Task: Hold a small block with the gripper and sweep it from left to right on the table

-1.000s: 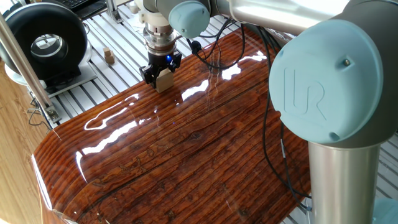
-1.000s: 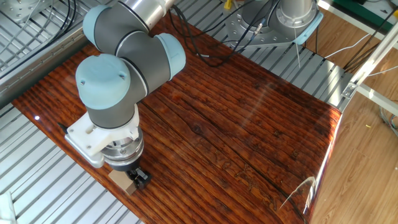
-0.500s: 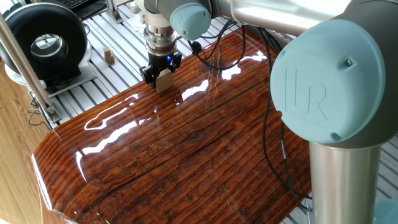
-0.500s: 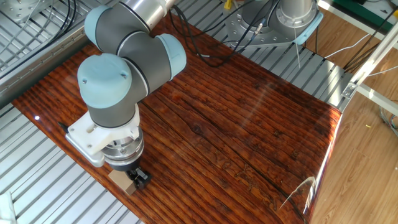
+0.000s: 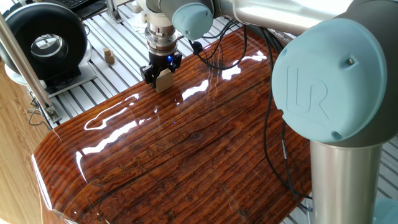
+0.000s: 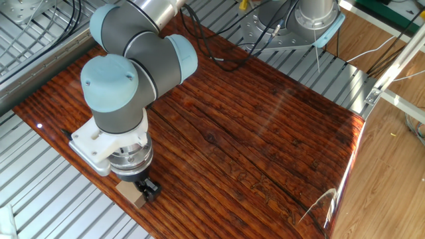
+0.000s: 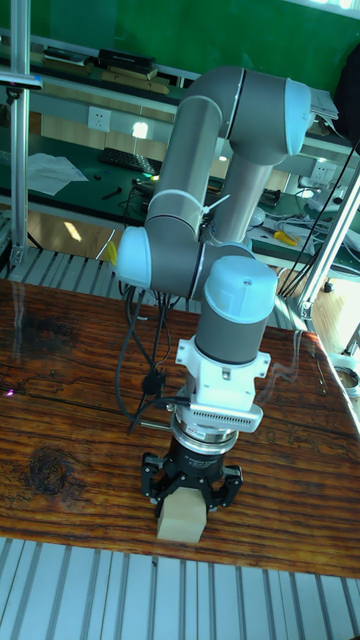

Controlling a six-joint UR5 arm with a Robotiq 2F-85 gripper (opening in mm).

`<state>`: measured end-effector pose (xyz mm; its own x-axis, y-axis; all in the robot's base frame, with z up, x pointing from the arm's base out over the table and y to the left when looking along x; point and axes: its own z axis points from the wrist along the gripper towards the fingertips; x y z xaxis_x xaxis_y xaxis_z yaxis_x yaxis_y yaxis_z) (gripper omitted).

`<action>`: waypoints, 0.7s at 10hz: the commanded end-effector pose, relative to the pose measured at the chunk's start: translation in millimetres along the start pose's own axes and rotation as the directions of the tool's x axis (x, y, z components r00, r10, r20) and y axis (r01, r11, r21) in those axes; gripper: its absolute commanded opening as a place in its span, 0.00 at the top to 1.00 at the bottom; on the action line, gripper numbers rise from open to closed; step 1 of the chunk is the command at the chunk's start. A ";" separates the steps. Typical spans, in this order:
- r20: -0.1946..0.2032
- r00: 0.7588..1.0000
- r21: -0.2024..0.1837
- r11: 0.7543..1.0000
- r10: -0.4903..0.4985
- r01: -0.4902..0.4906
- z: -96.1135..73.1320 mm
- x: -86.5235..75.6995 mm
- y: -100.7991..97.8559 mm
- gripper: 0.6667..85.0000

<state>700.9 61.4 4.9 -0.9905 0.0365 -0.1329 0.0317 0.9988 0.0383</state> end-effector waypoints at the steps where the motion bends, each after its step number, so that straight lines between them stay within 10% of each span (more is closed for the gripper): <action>1: 0.004 1.000 -0.019 1.000 0.006 -0.005 -2.1 -1.4 1.0 1.00; 7: -0.010 1.000 0.015 1.000 0.013 -0.013 -4.7 2.4 -3.2 1.00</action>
<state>698.8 58.8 7.7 -0.9910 0.0367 -0.1284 0.0337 0.9991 0.0260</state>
